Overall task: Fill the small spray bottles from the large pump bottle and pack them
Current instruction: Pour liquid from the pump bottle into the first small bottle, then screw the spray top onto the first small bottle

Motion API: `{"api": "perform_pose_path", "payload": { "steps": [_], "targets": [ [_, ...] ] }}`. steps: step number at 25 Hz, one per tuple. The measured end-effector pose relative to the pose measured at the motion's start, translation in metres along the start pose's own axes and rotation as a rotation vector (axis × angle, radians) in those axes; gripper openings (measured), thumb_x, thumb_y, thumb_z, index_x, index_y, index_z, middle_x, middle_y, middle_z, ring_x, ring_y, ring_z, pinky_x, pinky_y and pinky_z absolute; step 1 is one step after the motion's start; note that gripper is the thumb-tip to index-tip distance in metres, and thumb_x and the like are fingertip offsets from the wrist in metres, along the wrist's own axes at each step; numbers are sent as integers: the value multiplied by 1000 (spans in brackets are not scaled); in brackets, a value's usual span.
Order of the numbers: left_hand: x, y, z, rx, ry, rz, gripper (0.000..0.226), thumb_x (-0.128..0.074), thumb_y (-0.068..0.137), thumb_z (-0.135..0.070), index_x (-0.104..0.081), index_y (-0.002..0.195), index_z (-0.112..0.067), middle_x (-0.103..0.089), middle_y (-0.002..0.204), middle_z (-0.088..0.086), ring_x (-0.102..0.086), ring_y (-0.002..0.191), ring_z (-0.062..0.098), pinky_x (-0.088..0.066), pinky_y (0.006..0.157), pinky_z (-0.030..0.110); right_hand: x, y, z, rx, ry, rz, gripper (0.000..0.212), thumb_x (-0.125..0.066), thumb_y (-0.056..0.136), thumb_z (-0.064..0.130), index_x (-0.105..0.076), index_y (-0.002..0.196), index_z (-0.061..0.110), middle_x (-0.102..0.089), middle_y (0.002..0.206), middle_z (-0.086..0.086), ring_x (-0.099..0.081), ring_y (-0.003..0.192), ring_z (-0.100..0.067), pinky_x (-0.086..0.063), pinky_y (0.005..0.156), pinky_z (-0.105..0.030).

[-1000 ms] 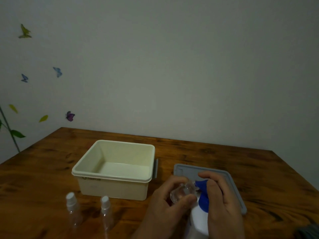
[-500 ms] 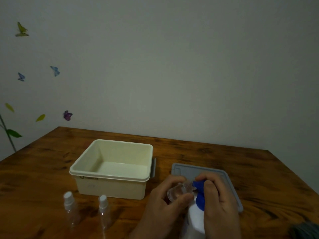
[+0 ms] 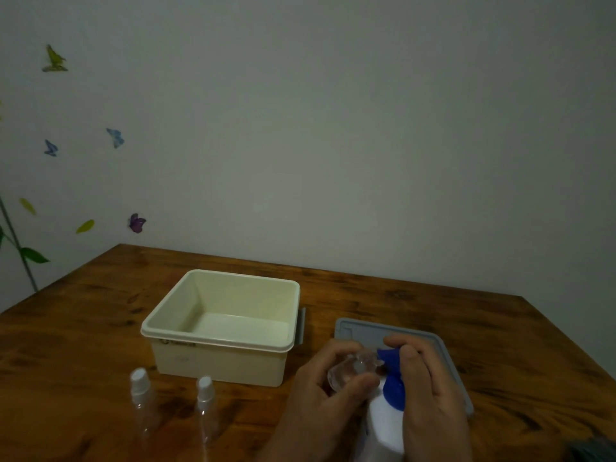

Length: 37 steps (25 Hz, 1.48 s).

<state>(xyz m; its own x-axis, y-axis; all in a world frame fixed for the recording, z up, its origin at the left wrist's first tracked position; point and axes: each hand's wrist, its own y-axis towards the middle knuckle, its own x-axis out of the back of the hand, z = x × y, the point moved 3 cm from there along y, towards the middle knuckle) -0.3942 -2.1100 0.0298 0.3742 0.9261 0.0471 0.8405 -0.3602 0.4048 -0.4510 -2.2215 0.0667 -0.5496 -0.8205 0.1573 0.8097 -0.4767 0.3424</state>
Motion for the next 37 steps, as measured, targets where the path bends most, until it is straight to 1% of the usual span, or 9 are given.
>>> {"api": "perform_pose_path", "payload": {
  "steps": [8,14,17,19,22,24,27,31,37],
  "targets": [
    [8,-1,2,-20,-74,-39,18,-67,81,-33,-62,98,-34,-66,101,-6,-66,94,17,-56,72,26,-1,1,9,-4,-8,-59,26,-40,72,53,-57,86,39,-69,76,11,-63,74,-5,-46,67,-26],
    [20,-26,-5,-18,-127,-62,26,-71,76,-32,-59,98,-28,-68,82,-12,-63,71,-1,-49,62,15,3,-2,25,-41,-71,33,52,-46,66,63,-43,115,45,-54,110,15,-55,97,-10,-47,85,-36],
    [39,-52,4,52,-185,-128,37,-77,69,-34,-59,98,-21,-64,70,-2,-57,63,14,-45,57,26,16,-15,34,162,-396,-131,61,-51,76,67,-46,124,29,-50,130,-5,-47,119,-28,-42,95,-51],
    [55,-71,9,69,-182,-161,39,-80,69,-41,-59,97,-24,-61,67,9,-53,58,22,-43,54,36,21,-29,43,449,-570,-184,50,-52,78,46,-58,111,9,-59,113,-18,-53,105,-37,-45,88,-52],
    [80,-99,13,122,-139,-146,35,-77,75,-39,-56,99,-23,-64,71,15,-55,54,25,-45,48,32,4,-47,49,679,-519,143,16,-54,79,40,-57,95,40,-55,69,22,-52,59,-2,-52,50,-28],
    [96,-114,14,152,-88,-149,30,-74,79,-32,-55,100,-22,-64,76,16,-59,59,30,-49,52,38,-23,-58,43,659,-527,471,12,-40,87,56,-44,98,59,-40,59,35,-48,45,6,-34,43,0],
    [109,-131,15,163,-40,-167,32,-73,79,-34,-55,101,-19,-62,84,26,-58,73,47,-49,64,56,-55,-80,-3,422,-539,699,12,-41,86,54,-41,98,58,-53,81,31,-54,76,9,-44,61,-11],
    [112,-135,16,193,-48,-149,37,-71,81,-36,-51,104,-15,-65,89,24,-64,78,36,-52,67,38,-83,-83,-45,379,-658,648,36,-45,90,46,-41,125,41,-49,121,21,-40,107,3,-38,84,-16],
    [113,-135,18,186,-35,-152,20,-69,82,-22,-57,98,-23,-62,96,26,-58,87,45,-50,72,50,-92,-83,-61,334,-704,668,35,-46,91,41,-42,126,39,-48,123,17,-39,109,-1,-38,93,-21]
  ]
}}
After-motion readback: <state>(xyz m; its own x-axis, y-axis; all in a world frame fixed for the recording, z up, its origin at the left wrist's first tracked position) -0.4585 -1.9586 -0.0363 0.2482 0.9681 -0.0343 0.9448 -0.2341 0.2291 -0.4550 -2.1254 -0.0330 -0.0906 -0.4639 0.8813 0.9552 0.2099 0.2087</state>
